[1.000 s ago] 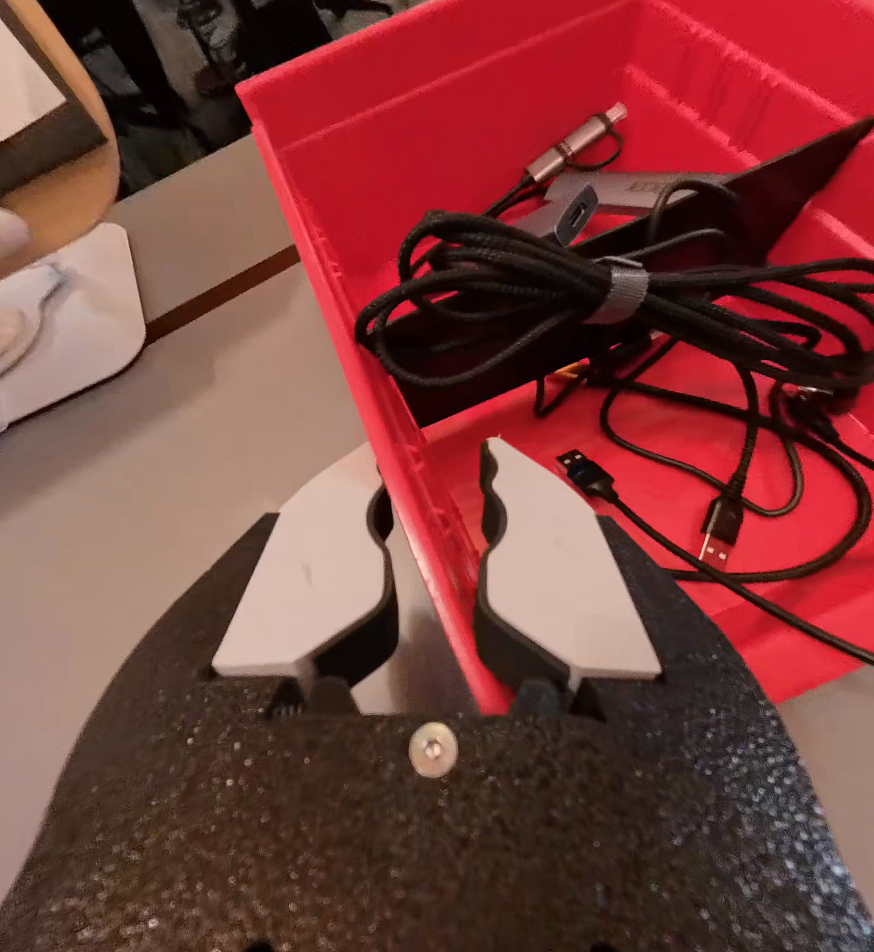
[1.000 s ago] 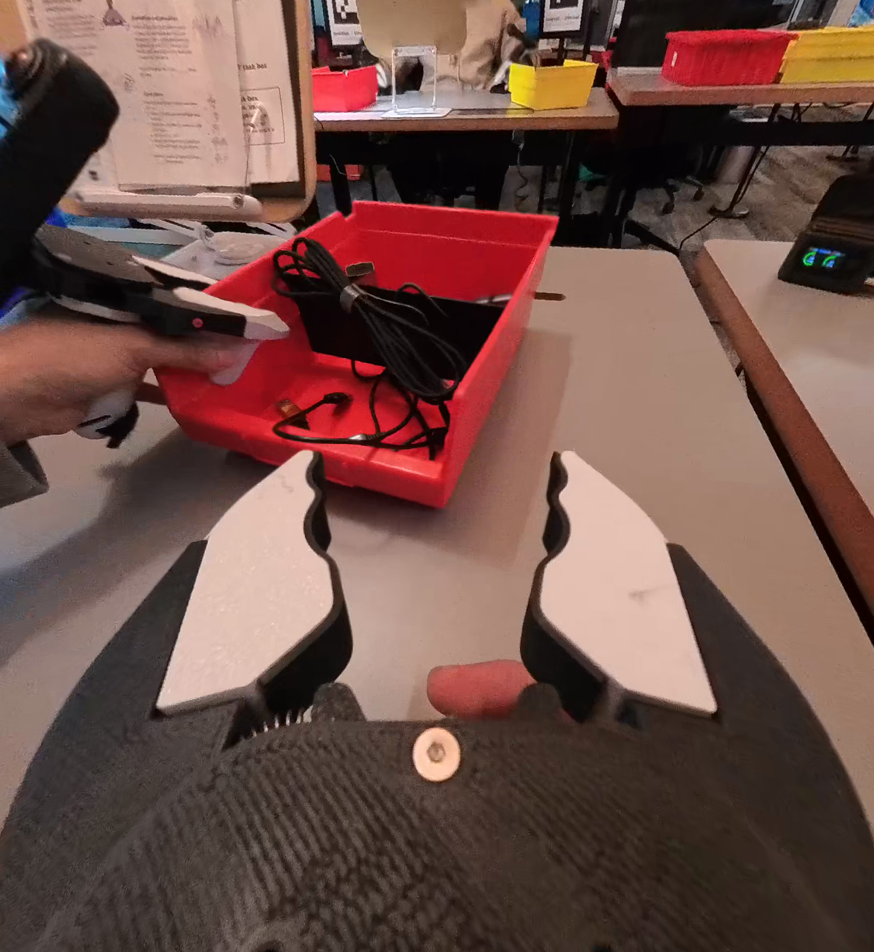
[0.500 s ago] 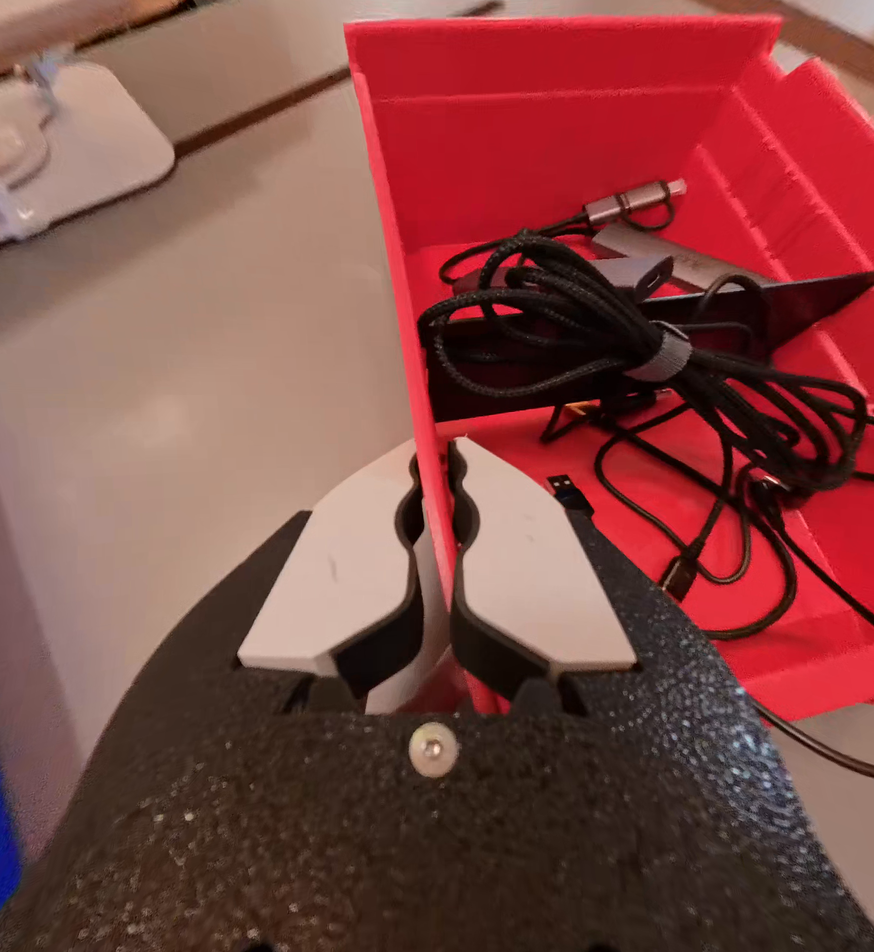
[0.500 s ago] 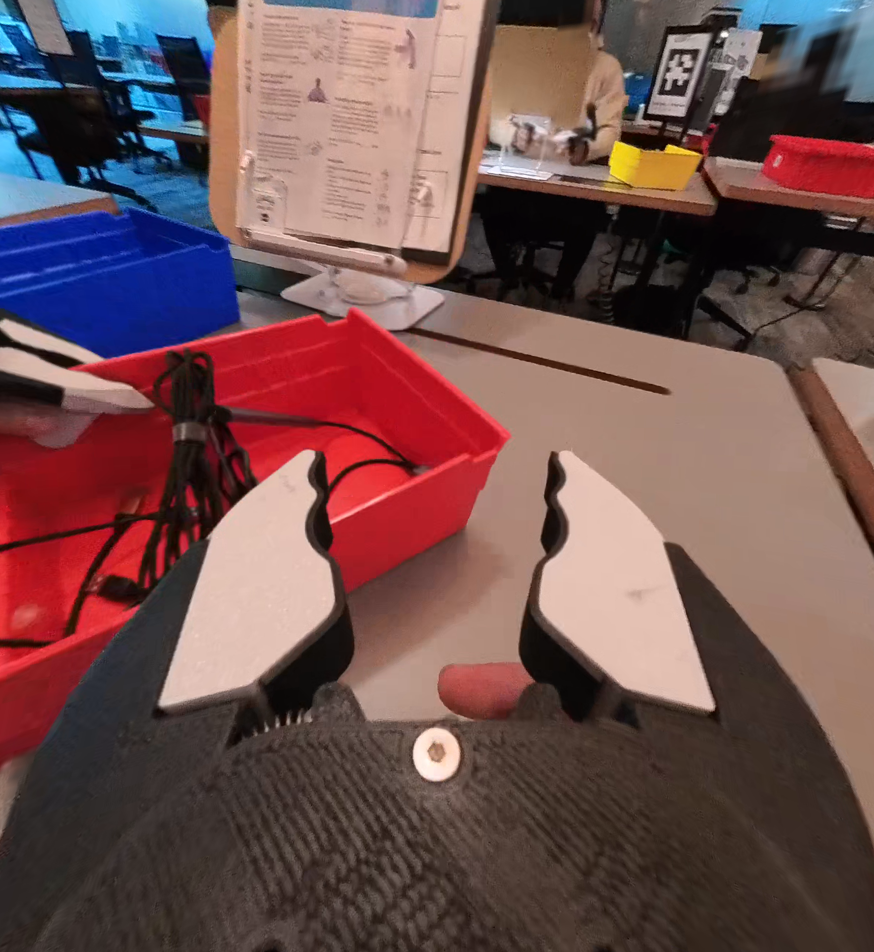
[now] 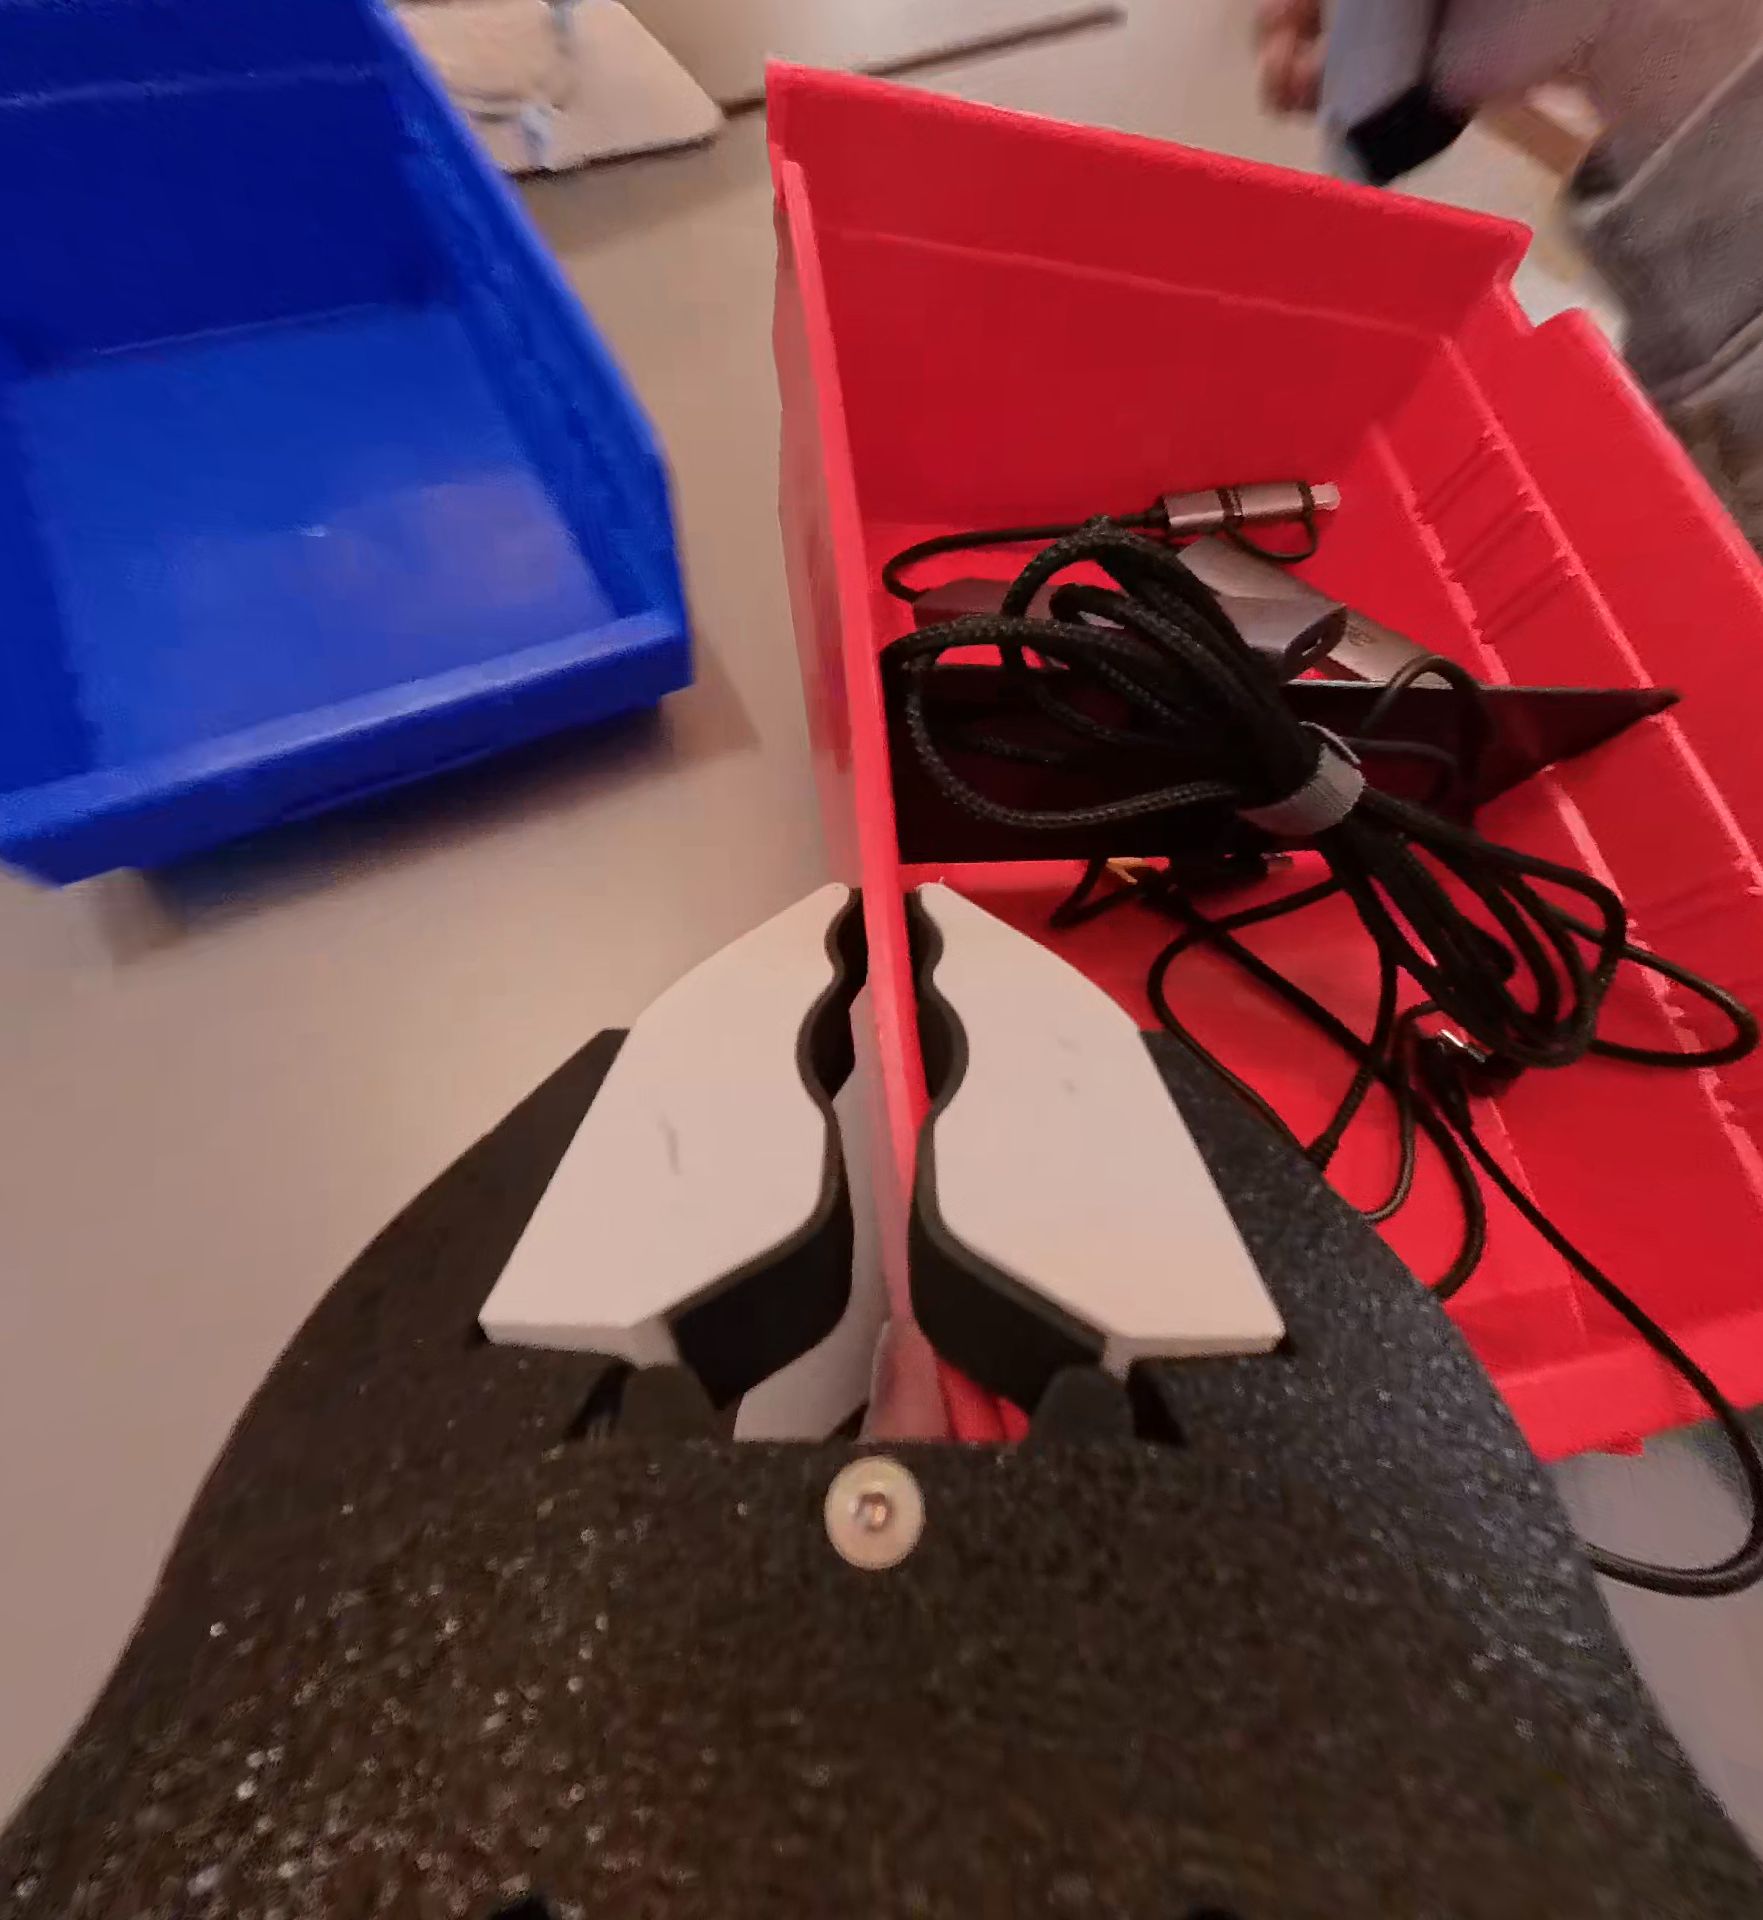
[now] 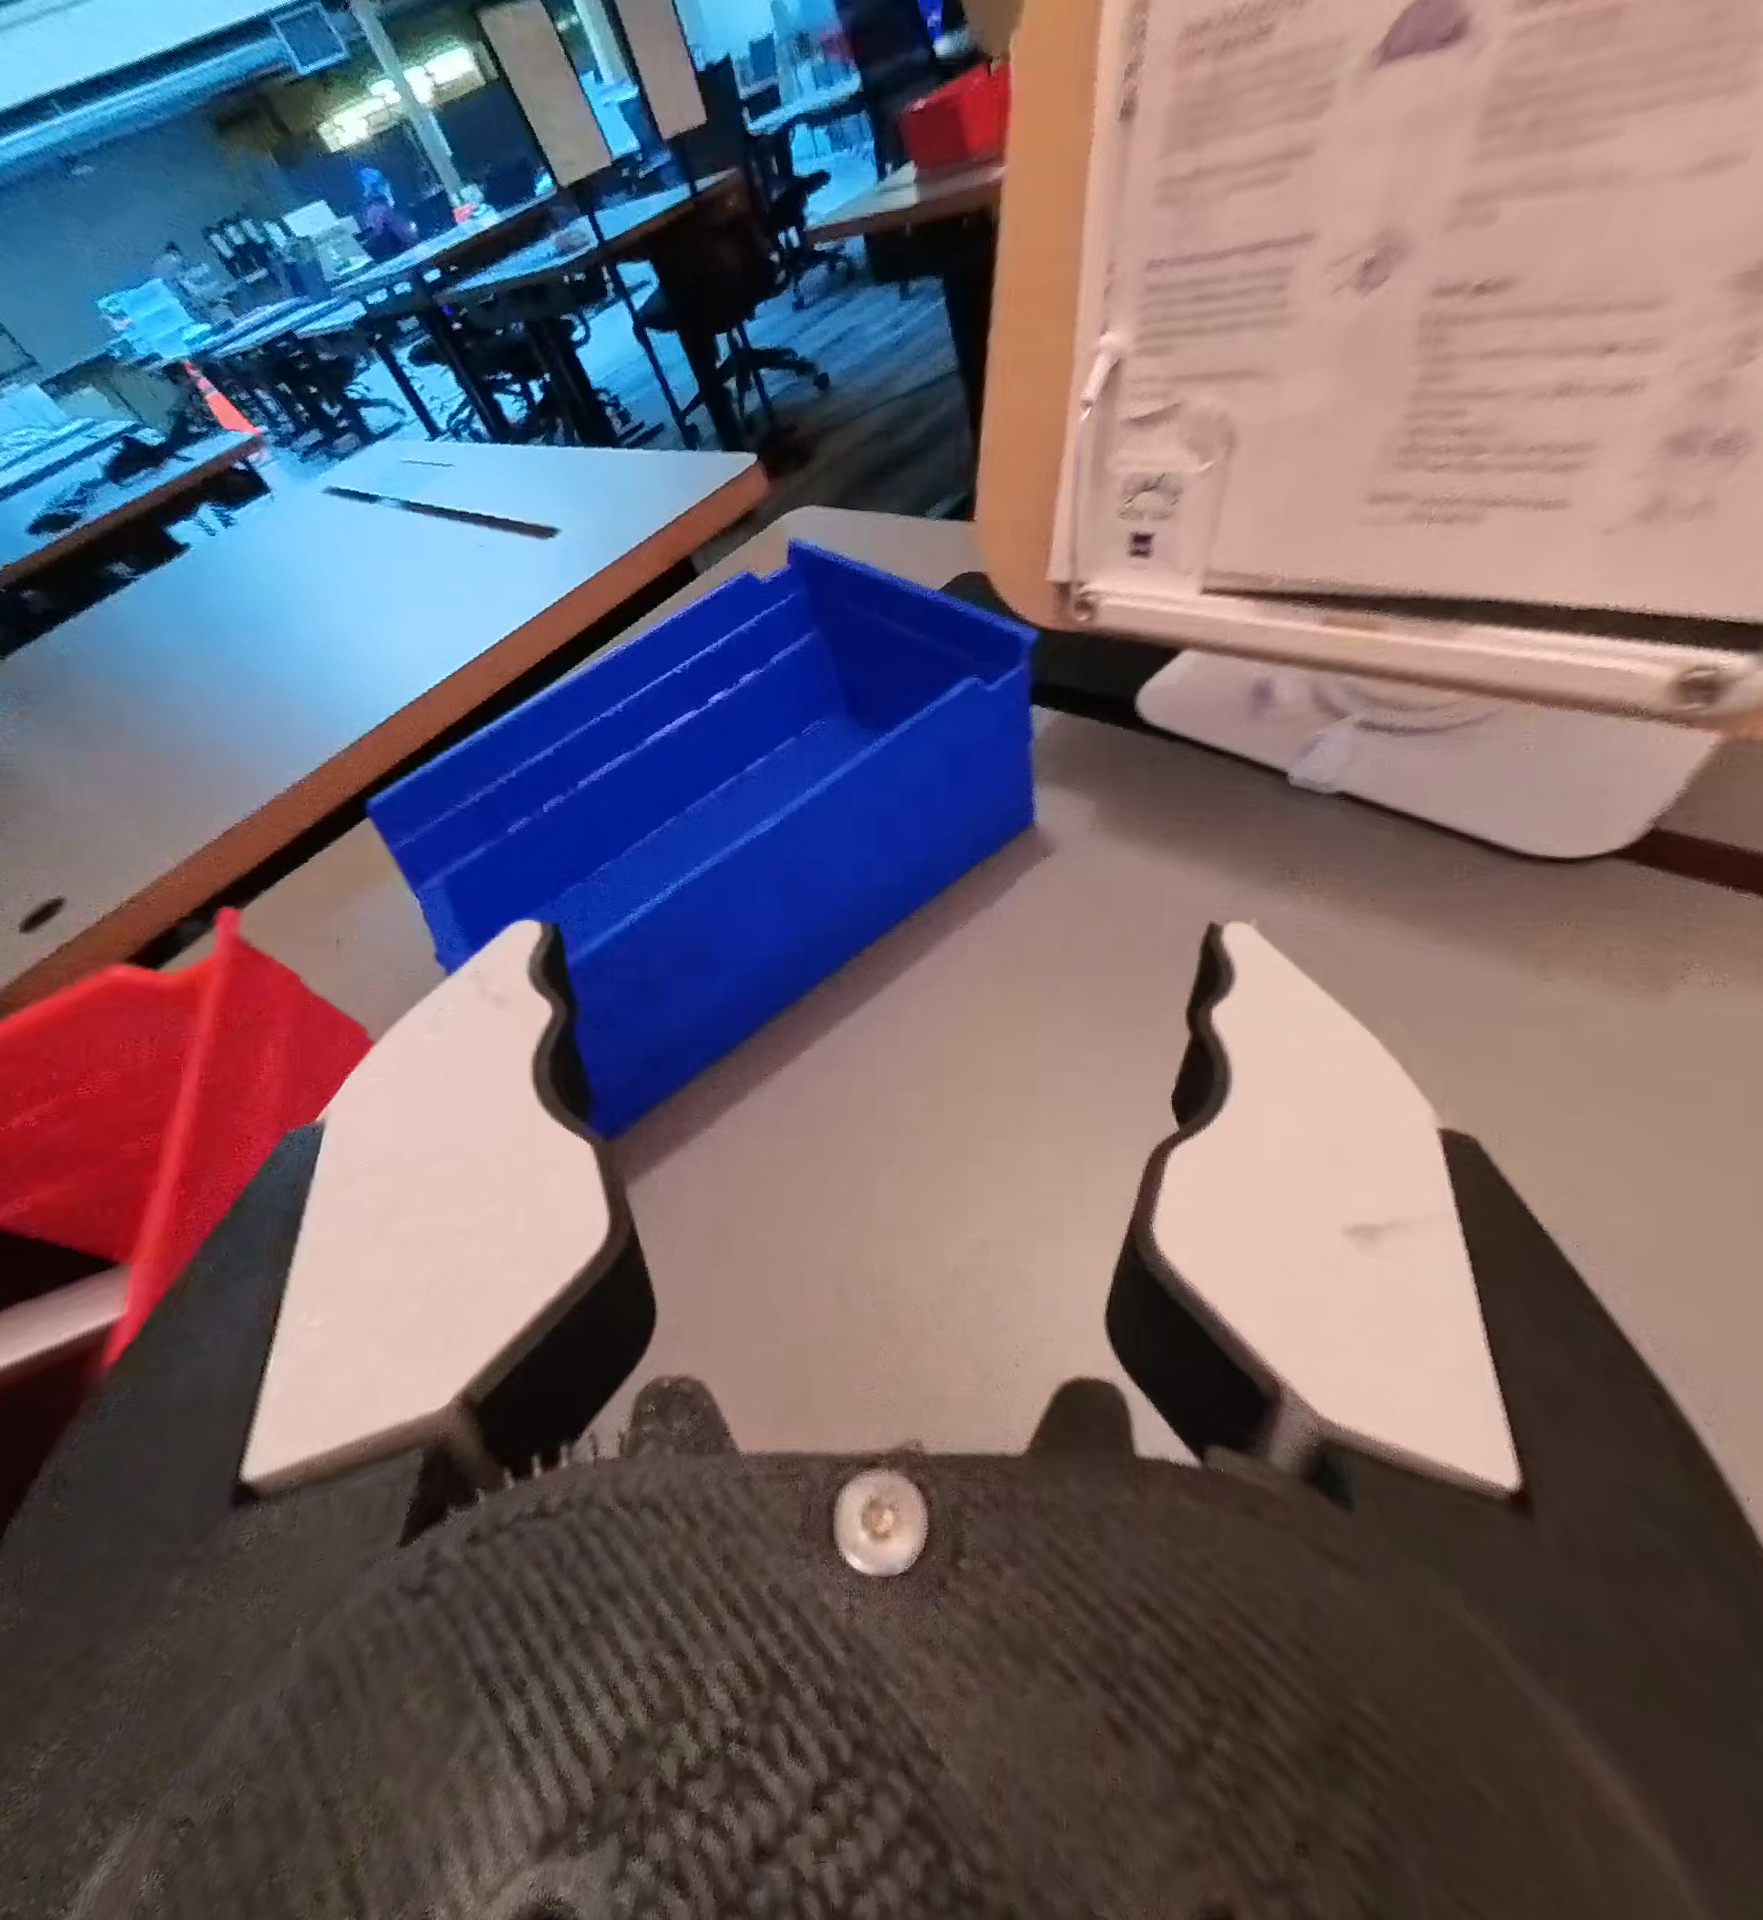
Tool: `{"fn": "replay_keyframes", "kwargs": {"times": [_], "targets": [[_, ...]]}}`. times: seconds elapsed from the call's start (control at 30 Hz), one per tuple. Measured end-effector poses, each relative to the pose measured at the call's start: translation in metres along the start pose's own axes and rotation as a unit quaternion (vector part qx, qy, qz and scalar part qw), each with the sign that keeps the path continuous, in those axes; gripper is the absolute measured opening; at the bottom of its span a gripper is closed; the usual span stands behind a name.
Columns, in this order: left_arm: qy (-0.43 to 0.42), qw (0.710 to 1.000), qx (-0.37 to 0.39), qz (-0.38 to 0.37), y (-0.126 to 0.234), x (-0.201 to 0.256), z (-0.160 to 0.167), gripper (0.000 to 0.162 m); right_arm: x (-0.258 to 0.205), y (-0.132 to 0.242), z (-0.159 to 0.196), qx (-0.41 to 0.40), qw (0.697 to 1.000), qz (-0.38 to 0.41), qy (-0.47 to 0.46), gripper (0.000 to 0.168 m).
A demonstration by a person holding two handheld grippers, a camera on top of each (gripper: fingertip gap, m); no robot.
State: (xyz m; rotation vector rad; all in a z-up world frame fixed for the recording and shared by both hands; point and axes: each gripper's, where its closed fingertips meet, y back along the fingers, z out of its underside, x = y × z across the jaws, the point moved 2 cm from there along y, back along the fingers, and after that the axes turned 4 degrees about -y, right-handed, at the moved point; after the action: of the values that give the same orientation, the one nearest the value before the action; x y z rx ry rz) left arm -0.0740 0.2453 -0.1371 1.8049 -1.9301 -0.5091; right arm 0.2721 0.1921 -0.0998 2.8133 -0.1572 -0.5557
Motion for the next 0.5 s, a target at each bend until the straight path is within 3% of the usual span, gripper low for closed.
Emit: {"fn": "replay_keyframes", "kwargs": {"times": [0.03,0.17,0.3,0.5], "targets": [[0.013,1.000,0.010,-0.018,0.021,-0.011,-0.001,0.006,-0.009,-0.022,0.003,-0.009,1.000,-0.008,-0.018,0.115],[0.070,0.984,0.051,-0.155,0.102,-0.068,-0.004,0.006,-0.045,-0.104,0.021,-0.035,0.997,-0.007,-0.075,0.115],[0.120,0.937,0.075,-0.318,0.172,-0.124,0.005,0.006,-0.075,-0.160,0.041,-0.057,0.995,0.024,-0.074,0.103],[0.209,0.863,0.099,-0.449,0.228,-0.195,0.043,0.007,-0.057,-0.201,0.081,-0.140,0.983,0.116,0.008,0.097]]}}
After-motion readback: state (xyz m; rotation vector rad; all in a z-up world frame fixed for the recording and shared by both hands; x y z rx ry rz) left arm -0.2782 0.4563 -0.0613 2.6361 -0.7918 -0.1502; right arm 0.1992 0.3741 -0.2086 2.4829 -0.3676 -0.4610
